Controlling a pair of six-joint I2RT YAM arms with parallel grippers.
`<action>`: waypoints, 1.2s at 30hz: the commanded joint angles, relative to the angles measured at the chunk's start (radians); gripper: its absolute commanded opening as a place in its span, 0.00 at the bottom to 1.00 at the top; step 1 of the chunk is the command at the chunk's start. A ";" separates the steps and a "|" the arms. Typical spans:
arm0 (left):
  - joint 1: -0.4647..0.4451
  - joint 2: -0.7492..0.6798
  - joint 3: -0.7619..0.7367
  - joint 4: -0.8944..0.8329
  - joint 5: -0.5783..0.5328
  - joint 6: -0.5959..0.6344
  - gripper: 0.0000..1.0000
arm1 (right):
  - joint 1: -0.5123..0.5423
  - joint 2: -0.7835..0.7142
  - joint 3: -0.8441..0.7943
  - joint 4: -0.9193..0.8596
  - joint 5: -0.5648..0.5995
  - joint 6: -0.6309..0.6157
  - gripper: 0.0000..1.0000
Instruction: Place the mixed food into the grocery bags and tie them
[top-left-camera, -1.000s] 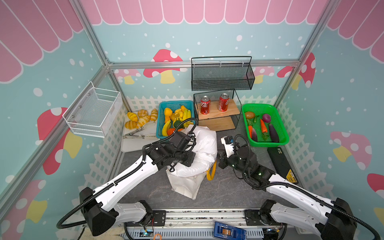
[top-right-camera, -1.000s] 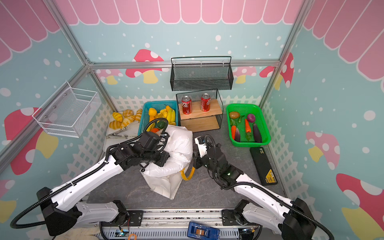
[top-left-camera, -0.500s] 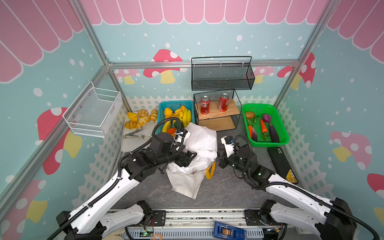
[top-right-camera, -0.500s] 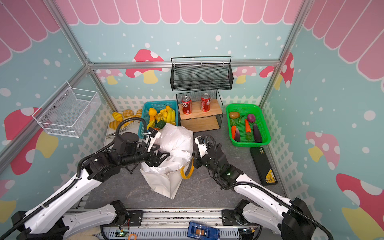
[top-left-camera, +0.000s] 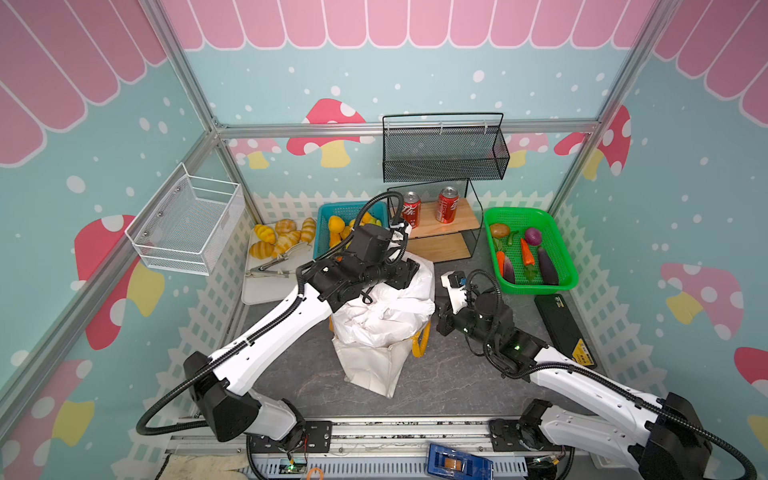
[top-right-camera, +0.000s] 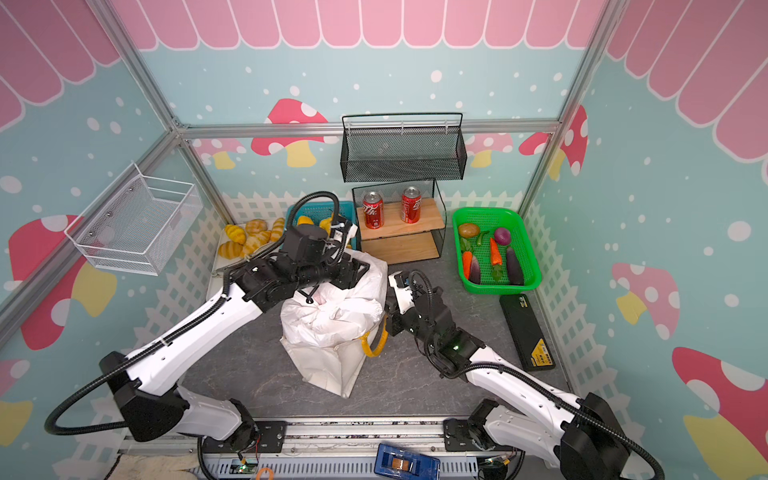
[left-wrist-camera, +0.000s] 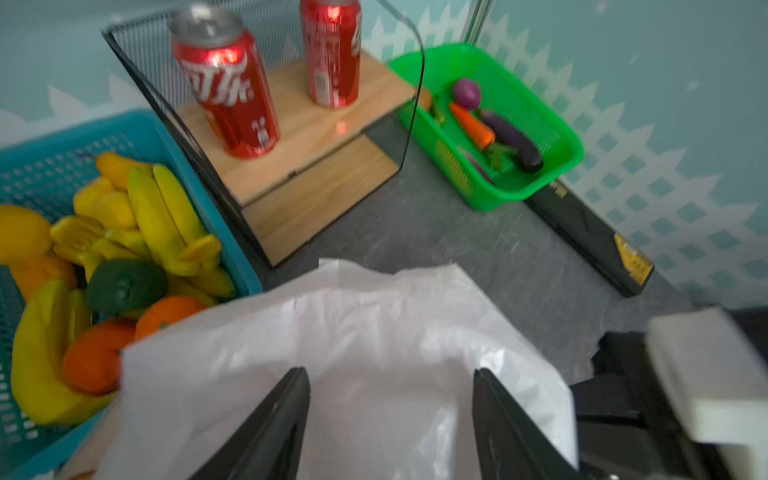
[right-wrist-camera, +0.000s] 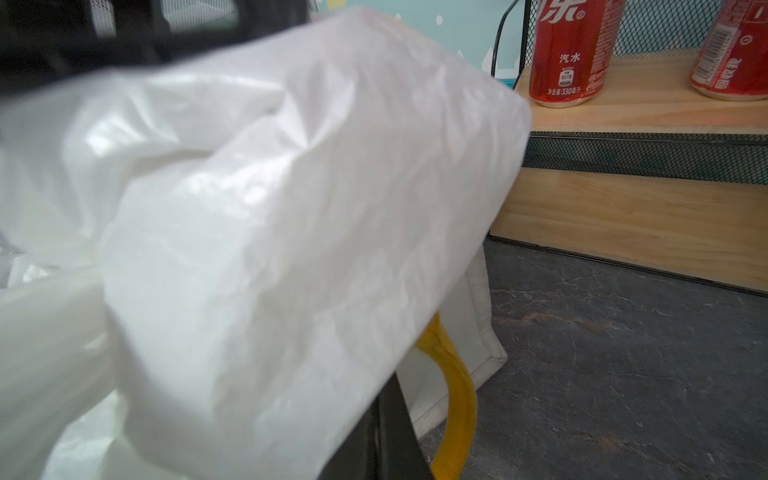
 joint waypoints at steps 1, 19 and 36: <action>0.005 -0.029 -0.074 -0.103 0.022 0.023 0.61 | -0.010 -0.035 0.015 0.087 0.091 0.010 0.00; 0.070 -0.004 -0.384 0.123 0.051 -0.023 0.60 | -0.010 -0.043 -0.040 0.324 0.009 0.032 0.00; 0.044 -0.438 -0.324 0.002 0.007 -0.088 0.83 | -0.011 -0.049 -0.070 0.275 0.074 0.005 0.00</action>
